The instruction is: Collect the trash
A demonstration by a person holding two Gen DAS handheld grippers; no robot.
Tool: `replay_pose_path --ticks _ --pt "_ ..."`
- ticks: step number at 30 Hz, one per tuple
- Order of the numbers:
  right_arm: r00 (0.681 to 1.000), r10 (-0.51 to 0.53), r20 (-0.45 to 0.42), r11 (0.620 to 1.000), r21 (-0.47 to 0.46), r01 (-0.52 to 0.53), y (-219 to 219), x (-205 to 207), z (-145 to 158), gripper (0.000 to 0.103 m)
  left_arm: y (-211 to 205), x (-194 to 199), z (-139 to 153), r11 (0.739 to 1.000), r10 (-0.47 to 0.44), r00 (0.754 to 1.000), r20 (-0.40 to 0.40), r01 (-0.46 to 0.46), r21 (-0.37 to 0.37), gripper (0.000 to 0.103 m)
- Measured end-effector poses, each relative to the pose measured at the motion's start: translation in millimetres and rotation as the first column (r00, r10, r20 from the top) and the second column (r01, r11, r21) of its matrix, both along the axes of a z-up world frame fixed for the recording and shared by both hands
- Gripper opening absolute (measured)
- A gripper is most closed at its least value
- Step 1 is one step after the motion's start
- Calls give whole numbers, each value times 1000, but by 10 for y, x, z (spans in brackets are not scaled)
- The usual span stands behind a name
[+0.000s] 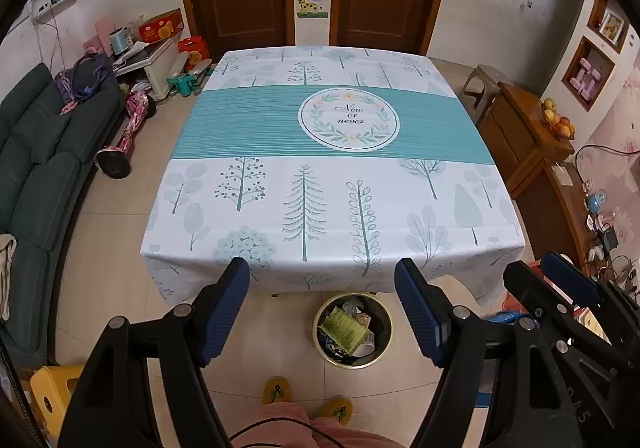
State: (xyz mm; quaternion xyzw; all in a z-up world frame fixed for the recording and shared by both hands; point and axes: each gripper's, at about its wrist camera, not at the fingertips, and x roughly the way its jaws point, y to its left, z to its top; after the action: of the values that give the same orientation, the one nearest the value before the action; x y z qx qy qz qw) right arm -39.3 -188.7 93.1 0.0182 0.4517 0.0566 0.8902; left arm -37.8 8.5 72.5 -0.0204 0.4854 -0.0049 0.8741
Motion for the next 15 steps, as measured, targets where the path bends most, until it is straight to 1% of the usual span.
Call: replay_pose_path --ticks 15 --pt "1000 0 -6 1000 3 0 -17 6 -18 46 -33 -10 -8 1000 0 1000 -2 0 3 73"
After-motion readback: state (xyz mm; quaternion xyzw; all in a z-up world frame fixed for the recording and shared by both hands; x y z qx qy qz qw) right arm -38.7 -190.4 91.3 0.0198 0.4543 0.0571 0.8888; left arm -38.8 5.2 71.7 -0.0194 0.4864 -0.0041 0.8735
